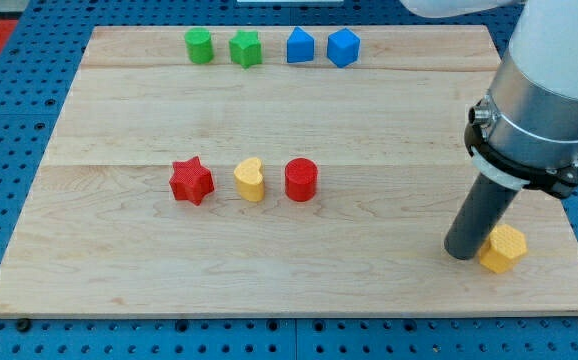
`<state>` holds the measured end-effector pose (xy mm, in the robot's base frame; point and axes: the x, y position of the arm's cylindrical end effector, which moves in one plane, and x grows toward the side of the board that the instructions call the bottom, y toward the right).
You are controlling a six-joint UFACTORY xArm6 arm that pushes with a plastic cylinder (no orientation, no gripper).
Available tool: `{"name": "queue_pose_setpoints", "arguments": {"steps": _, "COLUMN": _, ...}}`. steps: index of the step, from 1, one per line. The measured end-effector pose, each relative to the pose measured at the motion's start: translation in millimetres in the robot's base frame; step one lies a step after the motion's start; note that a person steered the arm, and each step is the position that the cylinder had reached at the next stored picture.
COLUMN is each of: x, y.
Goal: Move your arm to the right of the red circle
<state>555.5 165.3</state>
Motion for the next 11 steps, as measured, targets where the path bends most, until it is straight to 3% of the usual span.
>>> {"name": "queue_pose_setpoints", "arguments": {"steps": 2, "x": -35, "y": -11}}
{"name": "queue_pose_setpoints", "arguments": {"steps": 9, "x": -20, "y": 39}}
{"name": "queue_pose_setpoints", "arguments": {"steps": 11, "x": -32, "y": -53}}
